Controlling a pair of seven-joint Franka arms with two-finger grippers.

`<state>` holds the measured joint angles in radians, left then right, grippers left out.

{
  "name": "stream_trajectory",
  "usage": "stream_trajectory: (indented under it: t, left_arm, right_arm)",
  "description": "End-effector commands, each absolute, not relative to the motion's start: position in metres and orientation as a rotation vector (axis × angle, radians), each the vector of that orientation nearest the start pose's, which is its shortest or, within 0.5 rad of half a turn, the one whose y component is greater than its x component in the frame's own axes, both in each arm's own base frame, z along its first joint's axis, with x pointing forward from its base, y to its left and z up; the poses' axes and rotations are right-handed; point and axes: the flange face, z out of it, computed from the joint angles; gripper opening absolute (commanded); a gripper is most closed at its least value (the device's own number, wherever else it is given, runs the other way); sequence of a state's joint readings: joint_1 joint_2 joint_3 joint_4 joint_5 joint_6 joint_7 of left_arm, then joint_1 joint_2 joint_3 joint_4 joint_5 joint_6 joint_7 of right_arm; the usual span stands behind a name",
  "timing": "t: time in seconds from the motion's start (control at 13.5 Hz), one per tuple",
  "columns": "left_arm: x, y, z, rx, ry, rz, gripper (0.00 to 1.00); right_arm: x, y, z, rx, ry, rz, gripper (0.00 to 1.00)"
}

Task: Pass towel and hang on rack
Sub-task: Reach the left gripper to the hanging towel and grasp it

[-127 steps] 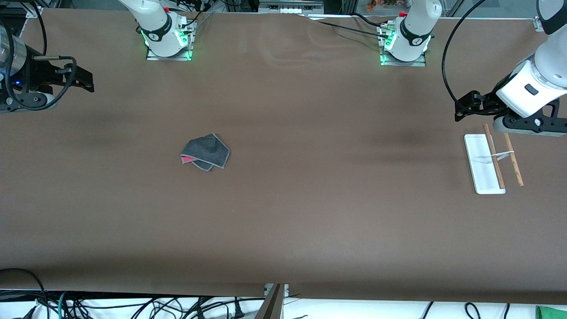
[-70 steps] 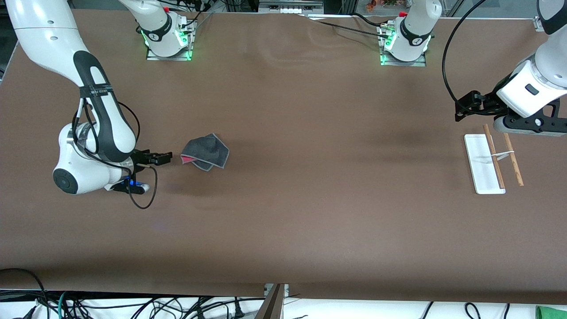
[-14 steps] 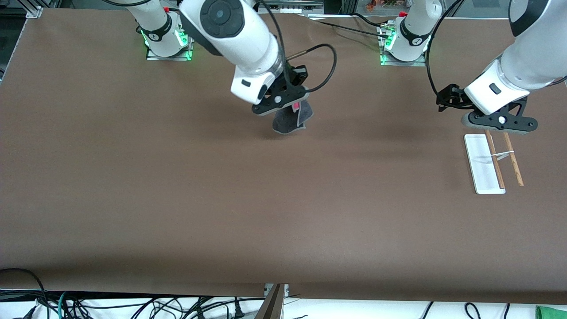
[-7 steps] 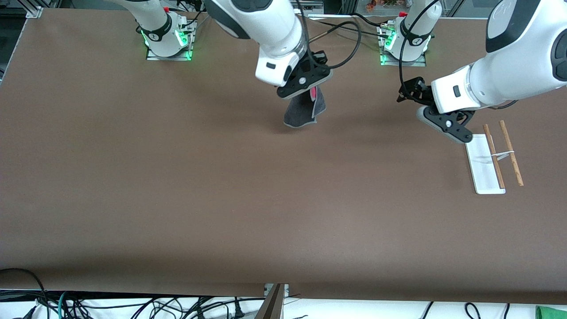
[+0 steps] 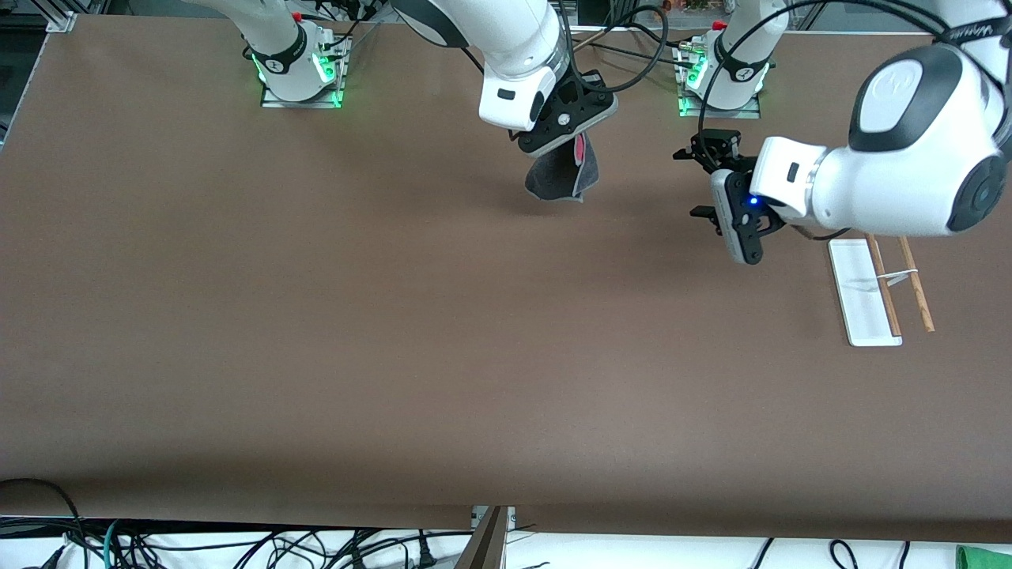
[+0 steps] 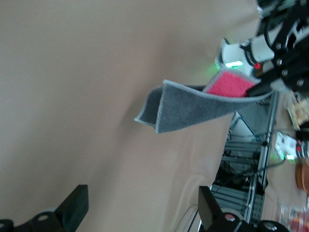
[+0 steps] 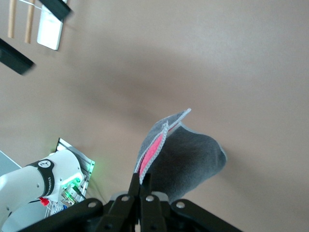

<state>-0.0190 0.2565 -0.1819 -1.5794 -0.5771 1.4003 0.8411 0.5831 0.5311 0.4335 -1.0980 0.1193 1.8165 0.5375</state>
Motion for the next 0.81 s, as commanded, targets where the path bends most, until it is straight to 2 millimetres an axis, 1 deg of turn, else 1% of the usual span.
stream_trajectory:
  t: [0.0, 0.07, 0.15, 0.22, 0.37, 0.52, 0.67, 0.74]
  left_arm:
    - [0.565, -0.178, 0.477, 1.894, -1.279, -0.165, 1.0]
    - [0.565, -0.178, 0.471, 1.846, -1.306, -0.136, 1.0]
    - [0.567, -0.183, 0.463, 1.753, -1.313, -0.073, 1.0]
    - [0.569, -0.187, 0.45, 1.658, -1.3, -0.005, 1.0]
    - [0.569, -0.194, 0.428, 1.539, -1.276, 0.123, 1.0]
    - [0.57, -0.2, 0.408, 1.462, -1.259, 0.252, 1.0]
    - [0.578, -0.203, 0.38, 1.344, -1.247, 0.364, 1.0]
    - [0.579, -0.206, 0.371, 1.303, -1.228, 0.404, 1.0]
  right_arm:
    - [0.443, 0.564, 0.582, -2.672, -0.552, 0.039, 0.0]
    - [0.442, 0.564, 0.586, -2.667, -0.553, 0.031, 0.0]
    - [0.441, 0.564, 0.592, -2.66, -0.554, 0.021, 0.0]
    - [0.438, 0.565, 0.593, -2.657, -0.558, 0.021, 0.0]
    - [0.436, 0.562, 0.603, -2.648, -0.561, 0.007, 0.0]
    - [0.434, 0.563, 0.604, -2.643, -0.563, 0.007, 0.0]
    - [0.434, 0.563, 0.604, -2.644, -0.562, 0.008, 0.0]
    - [0.434, 0.563, 0.604, -2.644, -0.562, 0.008, 0.0]
